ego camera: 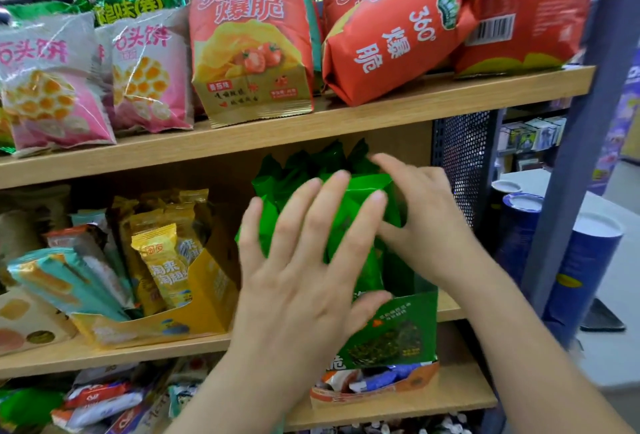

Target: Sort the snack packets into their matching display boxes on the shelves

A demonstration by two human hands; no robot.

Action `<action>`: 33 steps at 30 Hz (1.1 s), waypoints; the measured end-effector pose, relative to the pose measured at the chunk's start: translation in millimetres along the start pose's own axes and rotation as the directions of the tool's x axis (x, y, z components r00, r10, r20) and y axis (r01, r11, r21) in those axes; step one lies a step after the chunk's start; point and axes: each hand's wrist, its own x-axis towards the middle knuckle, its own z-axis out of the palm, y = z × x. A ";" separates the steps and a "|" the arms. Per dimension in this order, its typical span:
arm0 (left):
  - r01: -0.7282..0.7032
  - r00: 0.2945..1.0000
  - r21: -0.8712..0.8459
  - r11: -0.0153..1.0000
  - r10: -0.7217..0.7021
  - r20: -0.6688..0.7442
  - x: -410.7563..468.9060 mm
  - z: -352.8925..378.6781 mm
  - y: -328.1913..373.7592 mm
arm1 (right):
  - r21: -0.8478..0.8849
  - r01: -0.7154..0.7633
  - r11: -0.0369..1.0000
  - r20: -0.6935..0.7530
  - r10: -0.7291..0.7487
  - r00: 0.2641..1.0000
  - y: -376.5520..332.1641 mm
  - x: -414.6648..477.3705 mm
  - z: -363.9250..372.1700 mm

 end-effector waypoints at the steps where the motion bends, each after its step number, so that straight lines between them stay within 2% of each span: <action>1: -0.010 1.000 0.009 1.000 0.010 0.012 8.2 0.8 4.0 | 0.020 0.017 1.000 -0.038 -0.016 0.999 0.1 -0.1 6.0; 4: 0.000 0.996 -0.024 1.000 0.002 0.087 17.4 10.7 3.4 | 0.098 0.049 0.994 -0.132 -0.035 0.991 1.0 -0.7 9.4; 6: -0.017 0.997 -0.101 0.995 0.025 0.072 10.3 16.8 -7.1 | 0.234 0.057 0.970 -0.153 -0.021 0.988 4.9 0.8 4.1; 8: -0.036 0.998 -0.161 0.986 0.044 0.044 2.9 18.6 -18.5 | 0.380 0.040 0.924 -0.165 0.025 0.986 7.0 2.8 -1.3; 14: -0.040 0.998 -0.162 0.986 0.048 0.044 4.1 19.6 -31.4 | 0.594 0.057 0.803 -0.139 0.033 0.990 13.5 10.9 -31.7; 19: -0.097 0.990 -0.253 0.963 0.120 0.078 8.3 25.0 -39.6 | 0.650 0.068 0.757 -0.043 -0.053 0.998 22.3 13.2 -42.7; 23: -0.130 0.977 -0.336 0.933 0.179 0.118 14.4 26.8 -57.9 | 0.636 0.102 0.765 -0.096 -0.053 0.994 23.9 14.4 -47.8; 26: -0.151 0.967 -0.285 0.946 0.201 0.155 17.5 28.3 -66.6 | 0.607 0.201 0.769 -0.211 -0.088 0.974 19.3 11.6 -52.5; 28: -0.176 0.962 -0.219 0.960 0.214 0.167 17.9 26.3 -63.8 | 0.596 0.234 0.768 -0.235 -0.112 0.966 16.4 11.0 -53.2; 30: -0.206 0.961 -0.132 0.970 0.226 0.157 18.0 19.9 -55.8 | 0.626 0.196 0.755 -0.177 -0.107 0.978 18.8 11.7 -49.4; 33: -0.221 0.961 -0.023 0.975 0.221 0.163 23.9 9.2 -44.7 | 0.689 0.049 0.723 0.005 -0.073 0.997 27.3 14.6 -34.2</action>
